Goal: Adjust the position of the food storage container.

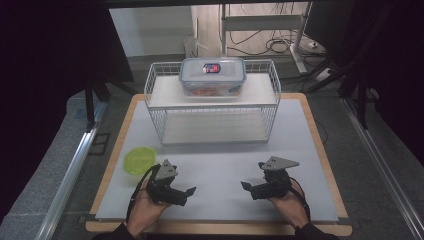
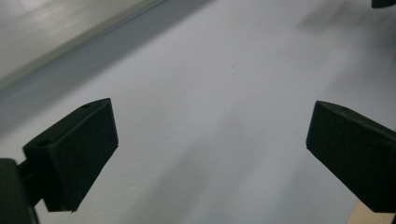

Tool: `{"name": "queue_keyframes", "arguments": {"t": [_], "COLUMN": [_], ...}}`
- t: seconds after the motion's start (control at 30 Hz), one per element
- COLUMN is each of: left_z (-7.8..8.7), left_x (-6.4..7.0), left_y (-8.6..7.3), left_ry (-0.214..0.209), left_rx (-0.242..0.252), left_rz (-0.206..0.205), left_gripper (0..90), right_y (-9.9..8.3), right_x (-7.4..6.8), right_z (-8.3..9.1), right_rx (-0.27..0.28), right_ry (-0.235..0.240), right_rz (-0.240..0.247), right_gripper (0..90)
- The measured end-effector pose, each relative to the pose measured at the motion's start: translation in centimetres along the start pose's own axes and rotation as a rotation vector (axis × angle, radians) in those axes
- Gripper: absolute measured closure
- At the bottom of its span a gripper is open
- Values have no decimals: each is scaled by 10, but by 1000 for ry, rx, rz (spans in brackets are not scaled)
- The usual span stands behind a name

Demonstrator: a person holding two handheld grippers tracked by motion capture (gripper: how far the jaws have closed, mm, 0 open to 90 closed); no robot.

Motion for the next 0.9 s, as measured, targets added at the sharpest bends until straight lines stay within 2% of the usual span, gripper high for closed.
{"name": "queue_keyframes", "arguments": {"t": [0.1, 0.2, 0.27, 0.3, 0.37, 0.47, 0.5, 0.53, 0.67, 0.73, 0.77, 0.8, 0.9], "left_z": [4, 8, 9, 10, 11, 13, 13, 14, 18, 21, 21, 23, 27], "left_x": [-13, -26, -29, -37, -40, -57, -57, -68, -92, -103, -103, -113, -128], "left_y": [4, 8, 9, 13, 14, 15, 15, 12, 7, 4, 4, 1, -4], "left_ry": [26, 10, 2, 12, 21, 57, 57, 80, 129, 143, 143, 152, 178], "left_rx": [-18, -17, -15, -20, -20, -37, -37, -51, -56, -59, -59, -63, -69], "left_rz": [9, 56, 57, 44, 42, 67, 67, 79, 119, 153, 153, 185, 213], "left_gripper": [115, 227, 340, 389, 485, 588, 621, 653, 787, 847, 869, 885, 898], "right_y": [0, 0, 0, -1, -1, 0, 0, -1, -1, -1, -1, -2, -2], "right_x": [-1, -3, -3, -3, -2, -3, -4, -4, -6, -6, -6, -6, -5], "right_z": [-1, -2, -3, -3, -3, -3, -3, -4, -5, -6, -6, -6, -6], "right_rx": [1, -5, -11, -10, -11, -10, -11, -14, -24, -28, -28, -33, -38], "right_ry": [15, 18, 16, 17, 16, 23, 27, 28, 38, 39, 39, 38, 36], "right_rz": [-5, 1, -1, -2, -4, -8, -8, -6, -4, -5, -5, -2, -5], "right_gripper": [54, 55, 55, 55, 56, 58, 60, 61, 66, 69, 69, 72, 75]}}
Point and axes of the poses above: each handheld gripper's, and its own axes: z roughly backward along the jaws, y roughly out of its top, x roughly to its right, the point moved 7 cm from there along -z, roughly forward along the jaws, and after that the axes turned 15 degrees about y, right-handed, at the moved point
